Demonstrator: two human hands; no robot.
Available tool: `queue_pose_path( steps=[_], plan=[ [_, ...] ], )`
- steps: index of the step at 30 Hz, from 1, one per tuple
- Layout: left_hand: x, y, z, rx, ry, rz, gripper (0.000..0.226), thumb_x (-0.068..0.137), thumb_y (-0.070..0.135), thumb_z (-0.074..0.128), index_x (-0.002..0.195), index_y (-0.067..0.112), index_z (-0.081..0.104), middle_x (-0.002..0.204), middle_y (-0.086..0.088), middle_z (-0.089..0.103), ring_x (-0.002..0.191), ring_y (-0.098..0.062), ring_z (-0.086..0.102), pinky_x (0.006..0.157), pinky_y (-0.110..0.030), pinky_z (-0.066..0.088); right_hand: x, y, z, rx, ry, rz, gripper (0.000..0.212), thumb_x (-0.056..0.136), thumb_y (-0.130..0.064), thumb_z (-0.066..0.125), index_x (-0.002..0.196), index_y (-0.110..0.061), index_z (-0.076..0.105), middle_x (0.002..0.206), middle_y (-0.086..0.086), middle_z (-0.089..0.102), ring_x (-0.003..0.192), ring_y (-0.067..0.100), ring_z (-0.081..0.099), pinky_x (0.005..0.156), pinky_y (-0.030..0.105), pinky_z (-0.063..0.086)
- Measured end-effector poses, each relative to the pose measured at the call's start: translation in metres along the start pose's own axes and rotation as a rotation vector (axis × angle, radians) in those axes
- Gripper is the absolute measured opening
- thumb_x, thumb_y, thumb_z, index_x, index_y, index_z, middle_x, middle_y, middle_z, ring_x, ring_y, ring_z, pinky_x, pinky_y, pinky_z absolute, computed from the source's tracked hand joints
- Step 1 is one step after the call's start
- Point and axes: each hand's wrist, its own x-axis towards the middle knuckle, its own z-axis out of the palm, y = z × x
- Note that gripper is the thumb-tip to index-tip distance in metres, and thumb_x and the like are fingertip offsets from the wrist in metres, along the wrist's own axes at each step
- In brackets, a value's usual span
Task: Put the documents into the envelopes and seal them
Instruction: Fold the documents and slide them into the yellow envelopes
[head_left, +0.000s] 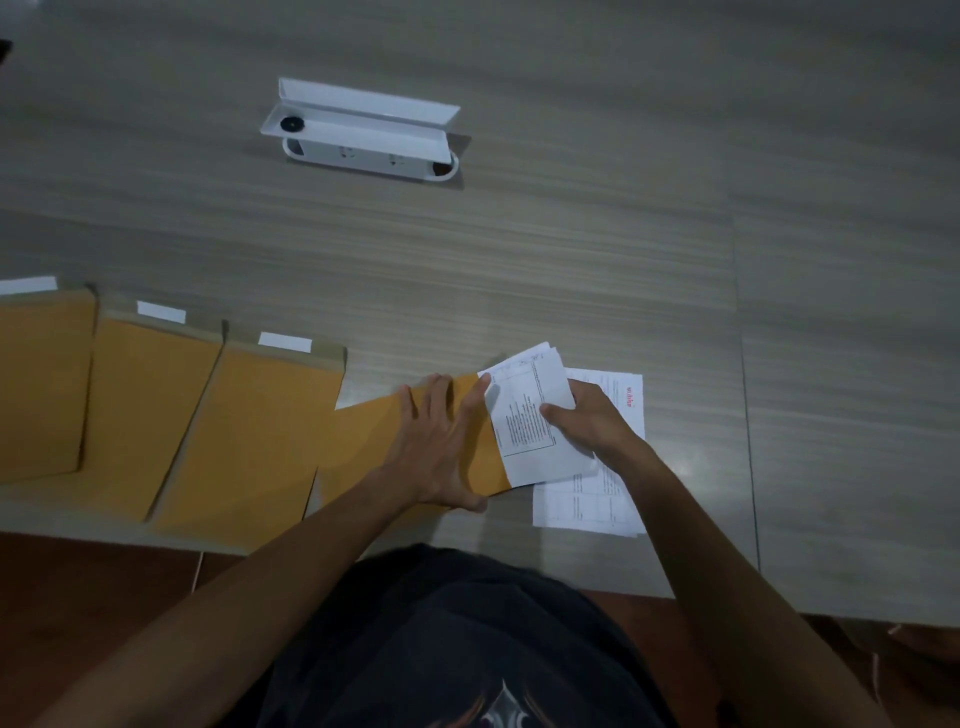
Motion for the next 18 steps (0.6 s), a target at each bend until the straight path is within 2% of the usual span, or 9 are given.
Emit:
queue_pose_path(
  steps=[4,10,13,18],
  plan=[
    [-0.002,-0.009,-0.002,-0.050,0.040,0.024,0.152,0.037,0.090,0.060,0.153,0.021,-0.011,0.144,-0.023,0.025,0.135,-0.039,0.025,0.107,-0.065,0.020,-0.002,-0.006,0.007,-0.021,0.017,0.006,0.032,0.097,-0.026,0.055,0.127,-0.015,0.056,0.123,0.005,0.064,0.095,0.015,0.057,0.067,0.024,0.043],
    [-0.005,-0.017,-0.009,-0.089,0.032,0.080,0.150,0.043,0.088,0.064,0.149,0.028,-0.024,0.152,-0.023,0.014,0.143,-0.039,0.012,0.111,-0.068,0.013,-0.006,-0.006,-0.001,0.077,0.023,0.068,0.030,0.095,-0.022,0.059,0.124,-0.015,0.060,0.120,0.004,0.067,0.095,0.016,0.062,0.067,0.024,0.044],
    [-0.007,-0.020,-0.010,-0.084,0.038,0.100,0.150,0.044,0.089,0.064,0.149,0.027,-0.024,0.152,-0.024,0.016,0.143,-0.039,0.015,0.111,-0.066,0.014,-0.011,-0.011,0.003,0.037,0.038,0.046,0.031,0.095,-0.022,0.058,0.126,-0.015,0.059,0.120,0.004,0.067,0.094,0.015,0.061,0.063,0.021,0.043],
    [-0.009,-0.026,-0.008,-0.115,0.083,0.123,0.150,0.041,0.089,0.063,0.152,0.026,-0.016,0.150,-0.021,0.020,0.140,-0.038,0.021,0.111,-0.064,0.015,-0.019,-0.021,0.004,-0.093,0.074,-0.018,0.026,0.096,-0.020,0.055,0.119,-0.012,0.061,0.118,0.005,0.066,0.095,0.017,0.058,0.077,0.029,0.044]
  ],
)
